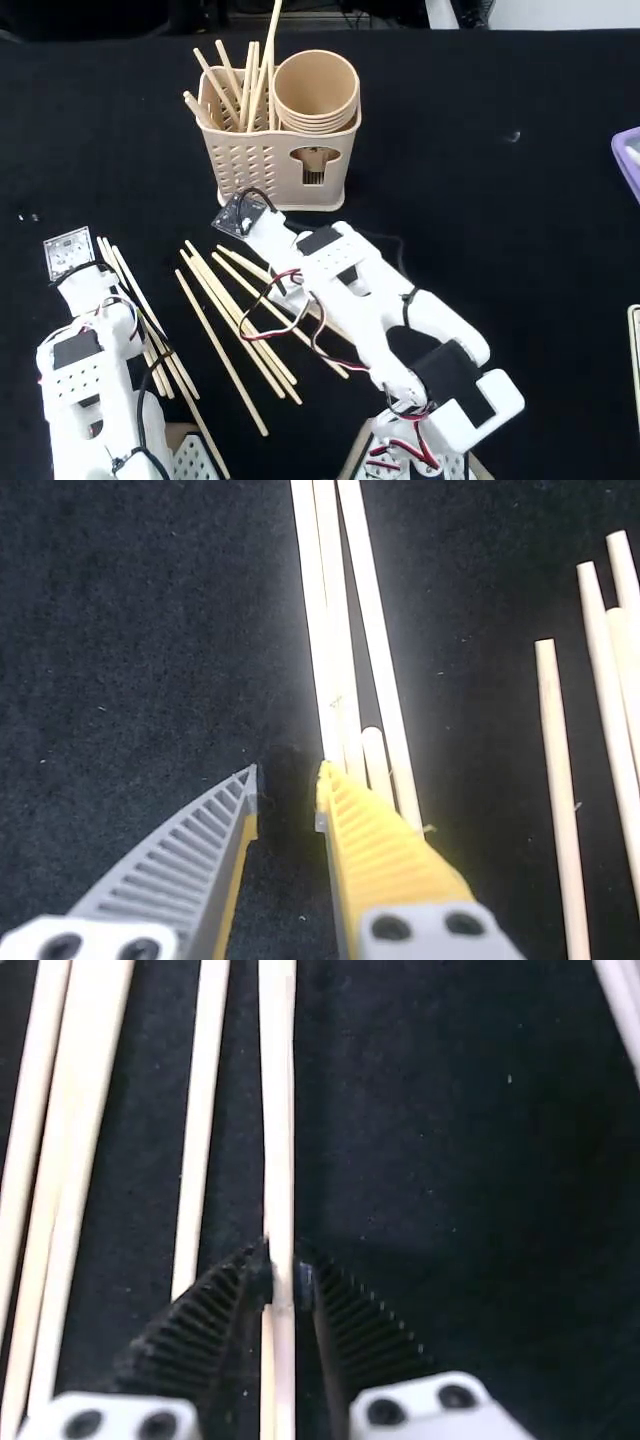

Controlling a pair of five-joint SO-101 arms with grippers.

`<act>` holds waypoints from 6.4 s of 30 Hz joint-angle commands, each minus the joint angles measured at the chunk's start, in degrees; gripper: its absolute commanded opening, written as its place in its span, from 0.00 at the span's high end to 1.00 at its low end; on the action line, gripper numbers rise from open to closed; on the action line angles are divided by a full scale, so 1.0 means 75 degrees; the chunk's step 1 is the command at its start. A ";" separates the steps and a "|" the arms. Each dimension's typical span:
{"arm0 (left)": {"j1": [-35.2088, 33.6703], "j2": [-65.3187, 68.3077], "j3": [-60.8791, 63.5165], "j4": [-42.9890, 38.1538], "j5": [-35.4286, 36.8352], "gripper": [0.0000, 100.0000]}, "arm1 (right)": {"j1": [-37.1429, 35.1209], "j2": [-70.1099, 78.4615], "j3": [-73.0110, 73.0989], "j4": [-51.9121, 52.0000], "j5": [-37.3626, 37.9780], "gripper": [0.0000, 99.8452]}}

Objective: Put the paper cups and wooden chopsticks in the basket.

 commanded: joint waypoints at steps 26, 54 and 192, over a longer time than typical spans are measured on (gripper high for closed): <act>0.0100 -0.0129 -0.0029 -0.0129 0.0070 0.89 | -0.0281 -0.5738 -0.1459 -0.5451 -0.1618 0.99; 0.0100 -0.0129 -0.0029 -0.0129 0.0070 0.89 | 0.0211 -0.1799 -0.2010 -0.8346 -0.1618 0.99; -0.0135 0.5474 -0.8586 0.2028 0.1043 0.97 | 0.0867 -0.5503 0.4179 -0.2122 -0.2684 0.83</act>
